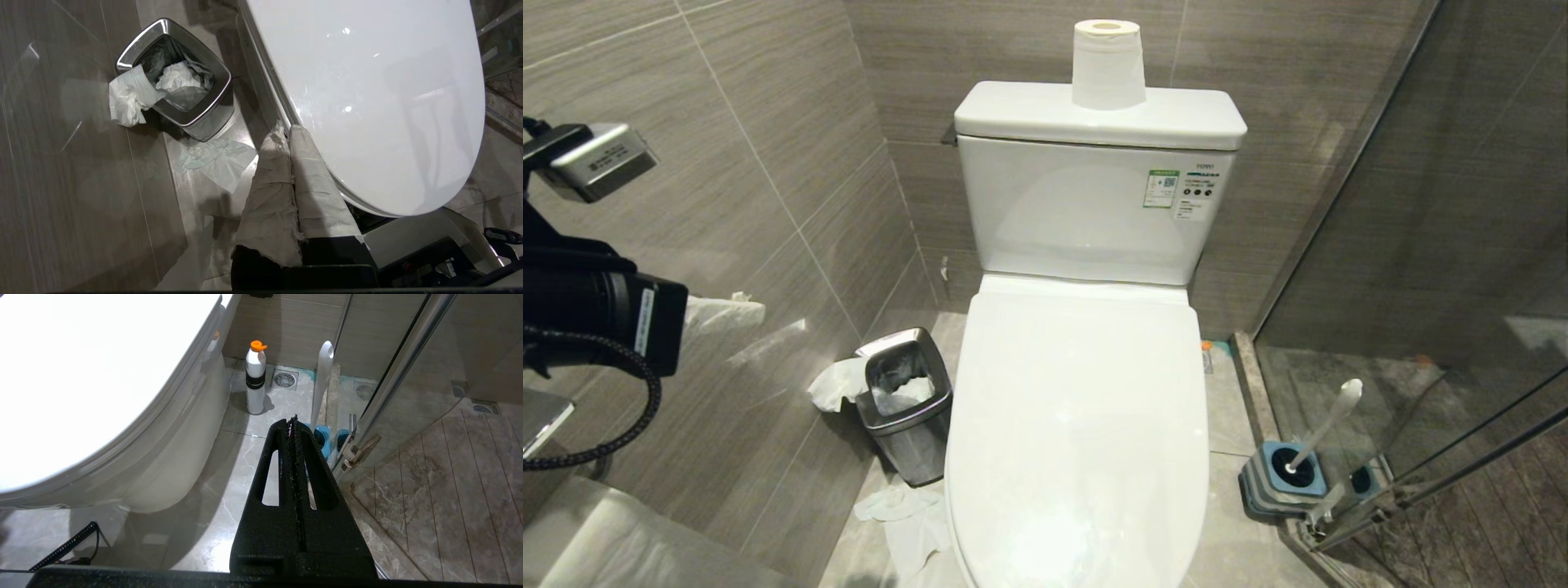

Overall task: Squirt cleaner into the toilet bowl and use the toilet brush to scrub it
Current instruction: Use the left hand to lift the toilet lid slightly

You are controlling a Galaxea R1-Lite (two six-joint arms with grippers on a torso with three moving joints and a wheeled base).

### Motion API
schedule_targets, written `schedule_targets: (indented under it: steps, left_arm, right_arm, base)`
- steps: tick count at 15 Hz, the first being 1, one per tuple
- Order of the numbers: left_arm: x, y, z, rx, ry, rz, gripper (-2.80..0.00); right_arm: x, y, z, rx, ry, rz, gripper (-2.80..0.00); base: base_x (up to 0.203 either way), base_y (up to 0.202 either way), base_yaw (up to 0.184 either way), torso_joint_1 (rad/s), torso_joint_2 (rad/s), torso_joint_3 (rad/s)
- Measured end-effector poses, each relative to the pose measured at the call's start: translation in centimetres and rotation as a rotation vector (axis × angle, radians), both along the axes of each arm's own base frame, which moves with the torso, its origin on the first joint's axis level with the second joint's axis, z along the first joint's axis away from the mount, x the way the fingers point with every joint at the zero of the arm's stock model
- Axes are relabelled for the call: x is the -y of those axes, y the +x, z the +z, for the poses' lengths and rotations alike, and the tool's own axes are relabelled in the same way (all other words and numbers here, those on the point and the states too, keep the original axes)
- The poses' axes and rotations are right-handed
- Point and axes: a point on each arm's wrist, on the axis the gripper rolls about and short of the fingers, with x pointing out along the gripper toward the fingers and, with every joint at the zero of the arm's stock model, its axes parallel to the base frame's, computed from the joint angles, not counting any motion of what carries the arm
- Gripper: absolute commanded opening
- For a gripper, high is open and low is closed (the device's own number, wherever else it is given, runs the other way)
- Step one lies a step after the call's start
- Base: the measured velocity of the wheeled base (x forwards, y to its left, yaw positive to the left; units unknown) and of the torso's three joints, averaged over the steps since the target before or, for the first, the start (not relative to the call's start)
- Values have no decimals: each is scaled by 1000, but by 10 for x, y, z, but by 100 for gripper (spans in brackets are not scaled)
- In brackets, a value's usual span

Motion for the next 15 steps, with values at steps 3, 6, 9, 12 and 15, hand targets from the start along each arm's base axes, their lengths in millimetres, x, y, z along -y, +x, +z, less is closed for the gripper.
schedule_targets:
  steps: [3,6,9,12,15]
  left_arm:
    - [2,-3,7,29,4,-7,-280]
    - [2,-8,6,31,7,-8,-280]
    - [1,-15,4,27,10,-6,-280]
    - [0,-17,-1,11,7,-7,-280]
    - [-2,-15,-20,-55,18,19,-280]
  right_arm:
    - [0,0,0,0,0,0,-280]
    - [0,0,0,-1,0,0,-280]
    - [0,0,0,-1,0,0,-280]
    - [0,0,0,0,0,0,-280]
    - [0,0,0,0,0,0,-280]
  base:
    - [0,0,0,0,0,0]
    - [0,0,0,0,0,0]
    - [0,0,0,0,0,0]
    - [0,0,0,0,0,0]
    - [0,0,0,0,0,0]
